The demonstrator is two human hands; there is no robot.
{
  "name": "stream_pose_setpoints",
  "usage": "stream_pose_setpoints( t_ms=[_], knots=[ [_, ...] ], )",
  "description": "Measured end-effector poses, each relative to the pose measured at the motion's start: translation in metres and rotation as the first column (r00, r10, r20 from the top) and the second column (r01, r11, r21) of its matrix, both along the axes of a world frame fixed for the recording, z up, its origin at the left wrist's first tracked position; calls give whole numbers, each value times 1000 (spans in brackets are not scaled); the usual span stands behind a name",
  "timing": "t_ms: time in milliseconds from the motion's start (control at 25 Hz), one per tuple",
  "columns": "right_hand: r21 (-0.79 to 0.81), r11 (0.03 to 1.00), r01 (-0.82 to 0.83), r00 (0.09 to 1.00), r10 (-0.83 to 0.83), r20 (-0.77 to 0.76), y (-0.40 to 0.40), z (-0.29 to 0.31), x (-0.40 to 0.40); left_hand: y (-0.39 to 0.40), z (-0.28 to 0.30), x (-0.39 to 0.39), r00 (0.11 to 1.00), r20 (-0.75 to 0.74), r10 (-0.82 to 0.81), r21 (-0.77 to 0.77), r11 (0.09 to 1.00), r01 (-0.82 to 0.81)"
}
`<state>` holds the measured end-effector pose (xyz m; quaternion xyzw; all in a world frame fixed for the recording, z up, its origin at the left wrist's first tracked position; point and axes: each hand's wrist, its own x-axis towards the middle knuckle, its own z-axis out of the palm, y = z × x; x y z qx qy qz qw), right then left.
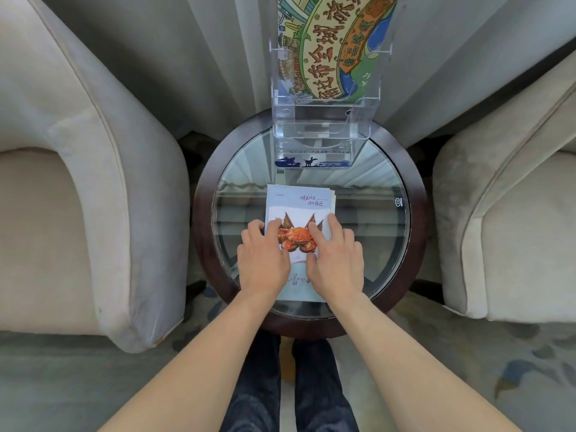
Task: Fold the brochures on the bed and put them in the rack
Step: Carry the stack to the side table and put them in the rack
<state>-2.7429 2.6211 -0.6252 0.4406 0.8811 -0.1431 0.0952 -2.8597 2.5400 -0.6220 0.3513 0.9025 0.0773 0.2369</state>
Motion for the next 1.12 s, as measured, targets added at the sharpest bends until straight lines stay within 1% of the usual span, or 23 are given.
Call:
stream_pose_setpoints(
  t_ms=[80,120,160,240,280,360,440,560,720,880,1120],
  knots=[
    [-9,1000,-3,1000,3,-1,1,2,-3,1,2,-2,999,41,22,10,1000,-22],
    [-28,999,30,1000,-30,-9,2,3,-4,0,4,-4,997,67,37,26,999,-38],
    [-61,993,98,995,-99,-23,2,4,-4,-1,5,-5,993,103,61,47,997,-66],
    [-146,954,262,961,-272,-51,0,7,-2,-1,9,-6,964,211,165,91,978,-187],
    [-191,930,314,942,-330,-59,-1,9,-3,0,12,-6,939,267,216,108,962,-252],
    [-281,884,373,907,-412,-93,-1,11,-7,5,14,-4,903,343,259,131,939,-319],
    [-368,827,426,858,-498,-125,1,13,-15,10,15,0,883,373,285,135,925,-356],
    [-447,740,502,784,-608,-125,7,11,-19,20,18,-1,869,347,351,119,903,-412],
    [-466,684,561,711,-687,-152,16,14,-17,28,21,-14,859,372,352,141,893,-428],
    [-482,677,557,678,-705,-207,21,23,-20,28,26,-25,830,424,364,97,892,-441],
    [-494,674,549,639,-720,-272,32,51,-29,38,53,-36,826,447,342,169,875,-454]
  ],
)
